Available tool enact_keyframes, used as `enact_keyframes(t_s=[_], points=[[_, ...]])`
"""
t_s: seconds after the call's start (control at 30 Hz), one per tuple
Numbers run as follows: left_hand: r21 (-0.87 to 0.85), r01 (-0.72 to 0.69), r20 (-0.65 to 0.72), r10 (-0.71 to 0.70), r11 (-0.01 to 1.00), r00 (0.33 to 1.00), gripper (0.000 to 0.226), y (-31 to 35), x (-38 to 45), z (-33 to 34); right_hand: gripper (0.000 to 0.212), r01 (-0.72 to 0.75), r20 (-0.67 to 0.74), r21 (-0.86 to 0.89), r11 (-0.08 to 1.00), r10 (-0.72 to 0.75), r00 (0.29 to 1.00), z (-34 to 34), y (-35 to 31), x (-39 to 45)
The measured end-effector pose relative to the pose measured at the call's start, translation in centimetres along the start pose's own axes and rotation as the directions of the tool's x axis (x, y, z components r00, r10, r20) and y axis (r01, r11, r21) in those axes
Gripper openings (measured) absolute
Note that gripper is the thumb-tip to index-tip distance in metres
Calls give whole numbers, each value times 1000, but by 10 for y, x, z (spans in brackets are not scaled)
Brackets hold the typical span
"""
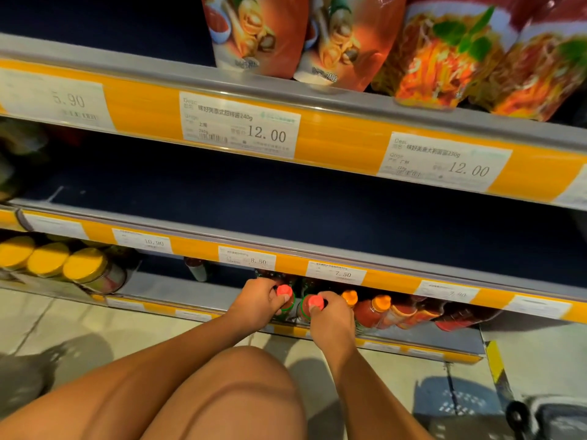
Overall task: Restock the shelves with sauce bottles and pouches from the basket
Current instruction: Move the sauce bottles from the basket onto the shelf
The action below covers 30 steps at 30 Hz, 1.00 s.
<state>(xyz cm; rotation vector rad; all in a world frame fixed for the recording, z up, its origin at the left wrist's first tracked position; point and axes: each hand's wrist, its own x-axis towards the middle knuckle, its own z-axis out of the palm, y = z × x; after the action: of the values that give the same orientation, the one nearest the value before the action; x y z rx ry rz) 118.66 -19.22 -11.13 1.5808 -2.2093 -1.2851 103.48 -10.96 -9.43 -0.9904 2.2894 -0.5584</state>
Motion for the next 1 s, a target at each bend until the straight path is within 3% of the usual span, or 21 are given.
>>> enact_keyframes(t_s=[0.4,0.47,0.57,0.7,0.87,0.93,1.0], points=[[-2,-13,-18,13,1000,1000,10,-11,-8,1,20,-54,76,56,997,50,996,-1,-1,-3],[-14,5,-26,-5,1000,1000,15,-10,-14,-3,19,-36,72,49,998,33,997,-6,-3,-7],[-56,27,-43,-30,998,999,27,-3,-25,-11,25,20,125,17,1000,-22,992,-18,-5,-17],[-9,36,94,-35,999,995,8,13,-44,-29,28,116,279,-110,987,-82,957,-41,-5,-34],[55,-114,192,101,992,976,10,41,-87,-60,15,296,447,-202,934,-181,876,-86,-24,-66],[63,-172,179,159,983,971,14,59,-105,-77,6,363,455,-194,911,-245,856,-116,-33,-82],[15,-233,146,228,972,963,14,80,-123,-92,14,391,402,-158,907,-303,864,-151,-30,-101]])
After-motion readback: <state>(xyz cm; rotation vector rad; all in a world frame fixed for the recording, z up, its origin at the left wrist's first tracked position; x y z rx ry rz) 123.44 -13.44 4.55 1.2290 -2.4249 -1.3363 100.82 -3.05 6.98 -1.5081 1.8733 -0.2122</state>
